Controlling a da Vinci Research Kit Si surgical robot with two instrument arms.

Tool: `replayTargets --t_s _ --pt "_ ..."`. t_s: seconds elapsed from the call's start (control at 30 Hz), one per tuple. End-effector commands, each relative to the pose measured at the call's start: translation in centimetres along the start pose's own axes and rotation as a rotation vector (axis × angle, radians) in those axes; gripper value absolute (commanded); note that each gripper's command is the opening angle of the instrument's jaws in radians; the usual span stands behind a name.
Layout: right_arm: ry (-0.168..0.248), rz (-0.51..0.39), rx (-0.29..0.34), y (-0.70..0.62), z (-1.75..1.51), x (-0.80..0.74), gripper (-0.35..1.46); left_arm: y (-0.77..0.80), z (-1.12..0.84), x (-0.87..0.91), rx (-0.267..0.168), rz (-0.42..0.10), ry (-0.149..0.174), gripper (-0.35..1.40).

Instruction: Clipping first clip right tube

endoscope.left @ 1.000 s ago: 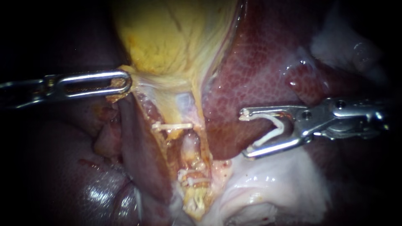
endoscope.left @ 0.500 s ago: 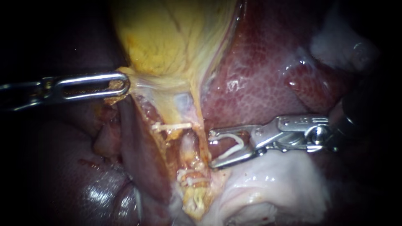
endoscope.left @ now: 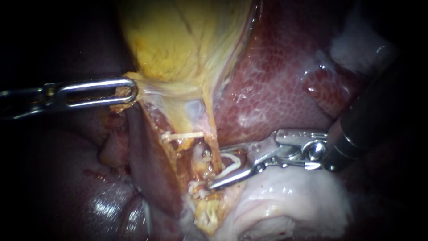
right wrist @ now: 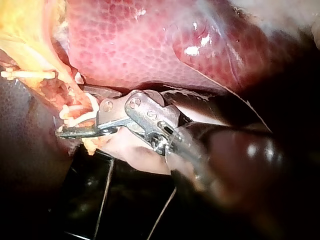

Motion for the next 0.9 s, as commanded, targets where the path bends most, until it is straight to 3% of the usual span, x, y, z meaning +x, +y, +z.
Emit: replayTargets --t_s 0.03,0.37,0.6,0.63,0.73,0.77,0.9 --pt "-0.005 0.002 0.007 -0.02 0.01 -0.01 0.57 0.0 0.0 0.01 0.0 0.0 0.0 -0.35" --pt "-0.031 0.022 0.01 0.03 0.13 -0.32 0.57 0.01 0.0 0.02 0.0 0.001 0.0 -0.35" --pt "-0.035 0.026 0.01 0.05 0.11 -0.37 0.5 0.03 0.01 0.03 0.0 0.002 -0.001 -0.35" --pt "-0.036 0.031 0.011 0.05 0.09 -0.37 0.44 0.03 0.01 0.03 0.0 0.002 -0.001 -0.35" --pt "-0.062 0.051 0.028 0.07 -0.02 -0.36 -0.23 0.03 0.01 0.04 0.0 0.002 -0.001 -0.35" --pt "-0.075 0.053 0.028 0.1 -0.07 -0.34 -0.35 0.03 0.01 0.04 0.0 0.002 -0.001 -0.35" --pt "-0.073 0.052 0.025 0.15 -0.14 -0.35 -0.35 0.03 0.01 0.04 0.0 0.002 -0.001 -0.35"
